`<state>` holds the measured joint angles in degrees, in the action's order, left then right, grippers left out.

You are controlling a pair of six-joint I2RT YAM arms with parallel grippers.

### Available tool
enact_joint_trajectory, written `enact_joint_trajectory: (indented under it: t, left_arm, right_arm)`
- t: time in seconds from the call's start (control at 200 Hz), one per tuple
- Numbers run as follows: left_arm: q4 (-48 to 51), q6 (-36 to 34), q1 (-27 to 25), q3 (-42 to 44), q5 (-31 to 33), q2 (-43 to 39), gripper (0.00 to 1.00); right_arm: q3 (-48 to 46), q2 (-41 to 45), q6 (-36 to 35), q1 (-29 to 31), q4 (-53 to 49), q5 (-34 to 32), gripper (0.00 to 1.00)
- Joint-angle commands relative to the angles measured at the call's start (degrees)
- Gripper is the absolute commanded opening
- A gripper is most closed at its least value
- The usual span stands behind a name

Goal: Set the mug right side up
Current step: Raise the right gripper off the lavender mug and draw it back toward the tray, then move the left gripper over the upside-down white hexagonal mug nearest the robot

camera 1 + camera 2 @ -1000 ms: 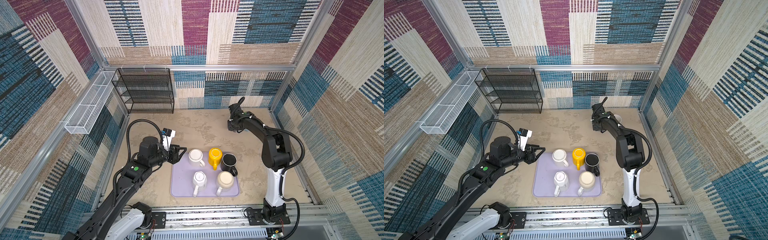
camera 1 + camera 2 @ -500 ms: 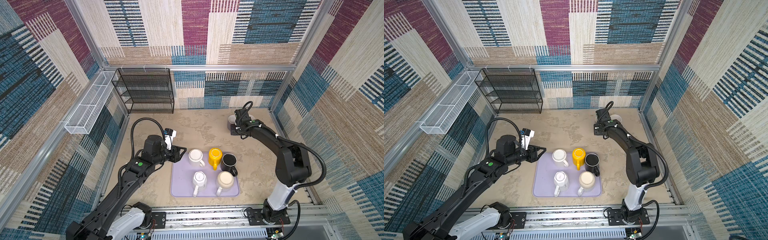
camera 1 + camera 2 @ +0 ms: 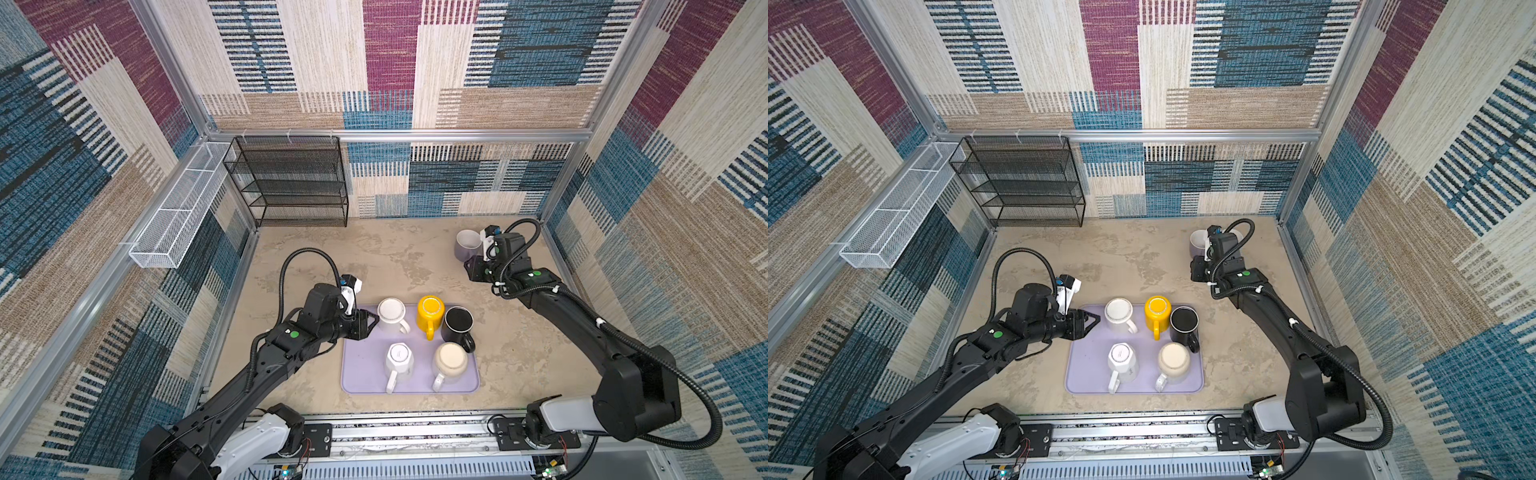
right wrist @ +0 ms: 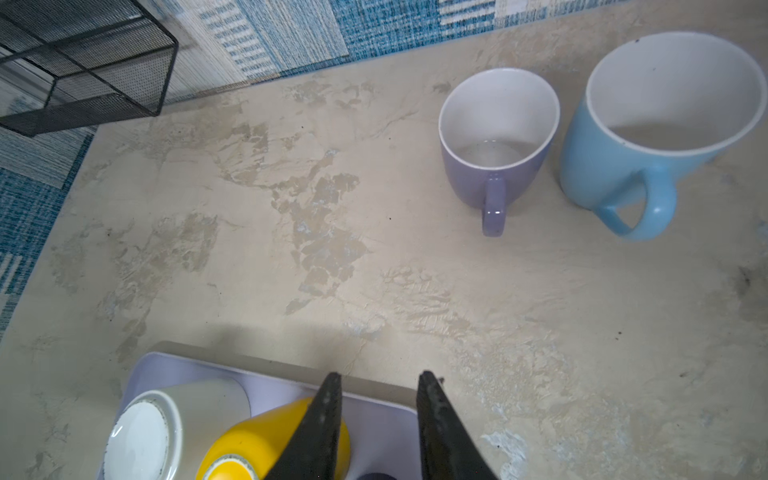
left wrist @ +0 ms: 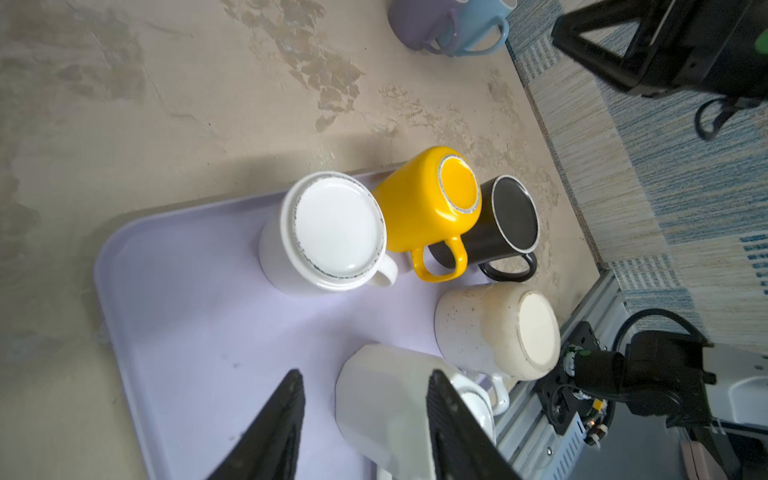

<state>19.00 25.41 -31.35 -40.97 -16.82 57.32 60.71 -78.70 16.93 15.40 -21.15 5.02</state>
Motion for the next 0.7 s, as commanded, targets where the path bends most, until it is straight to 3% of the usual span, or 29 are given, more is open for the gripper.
enact_joint_trajectory:
  t: [0.0,0.391,0.551,0.696]
  left_arm:
    - [3.53,3.13,-3.57,1.10,4.11,-1.41,0.49]
    - [14.37,13.48,-19.42,5.40,12.60,-12.56,0.48]
    - [14.39,13.33,-25.06,4.36,13.19,-9.61,0.48]
    - [14.25,16.63,-30.75,2.14,17.90,-3.40,0.48]
  right_arm:
    - [0.17,1.35,0.57,0.01,1.82,-0.14,0.34]
    - [-1.91,1.10,0.81,0.02,2.04,-2.50,0.34]
    - [-1.55,0.72,1.16,-0.01,2.16,-2.10,0.34]
    - [-1.71,1.48,1.13,-0.01,1.90,-2.63,0.34]
